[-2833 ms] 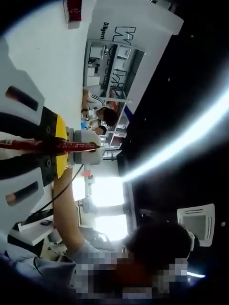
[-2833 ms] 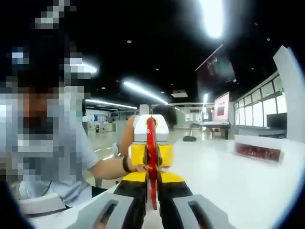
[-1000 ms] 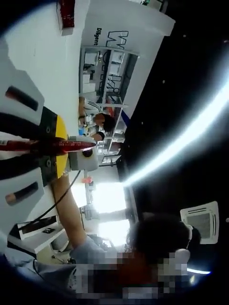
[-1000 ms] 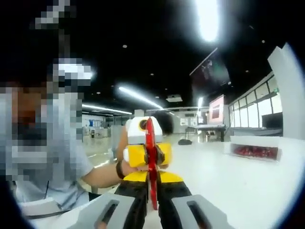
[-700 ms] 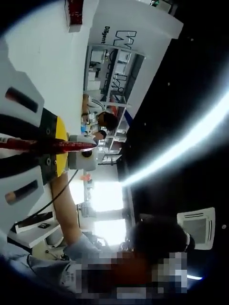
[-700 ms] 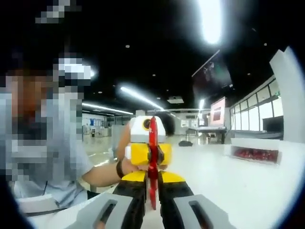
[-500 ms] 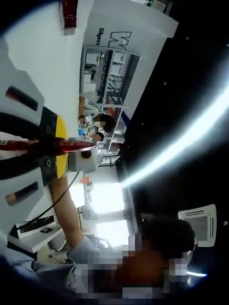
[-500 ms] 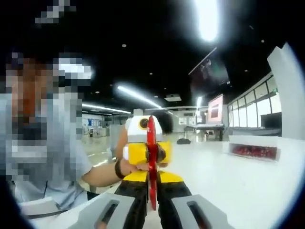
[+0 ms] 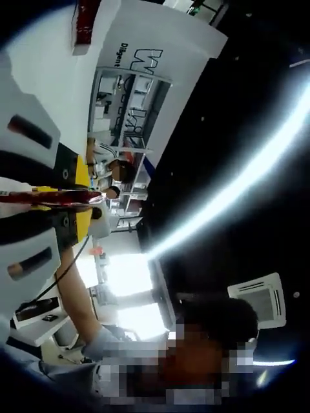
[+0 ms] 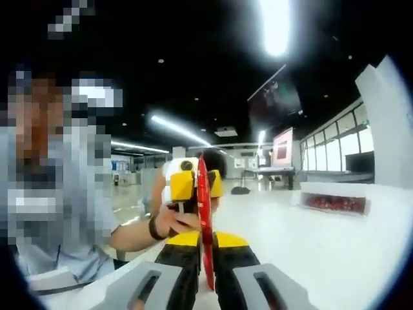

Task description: Tear open the coffee pouch, take out the coffee, and pour the coffee from the pouch into the cup

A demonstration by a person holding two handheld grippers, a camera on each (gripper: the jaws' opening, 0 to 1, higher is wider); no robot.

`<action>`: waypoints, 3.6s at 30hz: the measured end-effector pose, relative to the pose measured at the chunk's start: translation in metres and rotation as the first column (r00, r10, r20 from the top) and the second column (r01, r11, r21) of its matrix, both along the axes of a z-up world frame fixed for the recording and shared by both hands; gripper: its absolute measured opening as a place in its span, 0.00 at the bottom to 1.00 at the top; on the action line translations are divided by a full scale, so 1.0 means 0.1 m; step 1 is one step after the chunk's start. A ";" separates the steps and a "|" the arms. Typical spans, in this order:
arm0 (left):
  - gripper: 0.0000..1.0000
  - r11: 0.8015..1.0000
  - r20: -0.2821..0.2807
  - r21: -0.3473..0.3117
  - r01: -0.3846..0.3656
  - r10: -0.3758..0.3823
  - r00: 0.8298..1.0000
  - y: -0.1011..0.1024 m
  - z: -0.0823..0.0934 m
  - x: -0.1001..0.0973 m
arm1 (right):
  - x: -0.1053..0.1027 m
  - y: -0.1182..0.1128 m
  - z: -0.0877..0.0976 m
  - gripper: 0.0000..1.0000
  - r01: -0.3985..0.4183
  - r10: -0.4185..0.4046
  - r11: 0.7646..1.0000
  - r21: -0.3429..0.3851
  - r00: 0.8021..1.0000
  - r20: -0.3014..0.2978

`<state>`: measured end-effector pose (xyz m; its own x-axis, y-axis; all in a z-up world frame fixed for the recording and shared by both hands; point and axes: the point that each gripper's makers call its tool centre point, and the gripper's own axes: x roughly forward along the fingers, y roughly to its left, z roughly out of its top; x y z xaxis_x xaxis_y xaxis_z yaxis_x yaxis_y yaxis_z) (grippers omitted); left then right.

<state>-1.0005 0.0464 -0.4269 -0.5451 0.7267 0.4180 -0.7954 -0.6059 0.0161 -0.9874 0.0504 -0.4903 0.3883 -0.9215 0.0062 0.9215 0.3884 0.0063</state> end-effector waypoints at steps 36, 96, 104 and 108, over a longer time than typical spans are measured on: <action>0.05 1.000 -0.054 0.023 -0.011 0.012 0.998 -0.04 0.11 0.05 | -0.03 0.12 0.71 0.12 0.065 -0.041 0.967 -0.247 0.994 0.098; 0.02 0.956 -0.206 -0.134 -0.262 0.232 0.951 -0.06 0.14 0.04 | -0.03 -0.04 0.77 0.01 0.168 -0.123 0.973 -0.160 0.958 0.261; 0.02 0.946 -0.218 -0.146 -0.291 0.256 0.942 -0.07 0.13 0.04 | -0.03 -0.05 0.77 0.00 0.175 -0.129 0.972 -0.155 0.954 0.269; 0.02 0.934 -0.239 -0.152 -0.322 0.282 0.929 -0.08 0.14 0.04 | -0.03 -0.07 0.78 0.01 0.181 -0.134 0.971 -0.158 0.954 0.269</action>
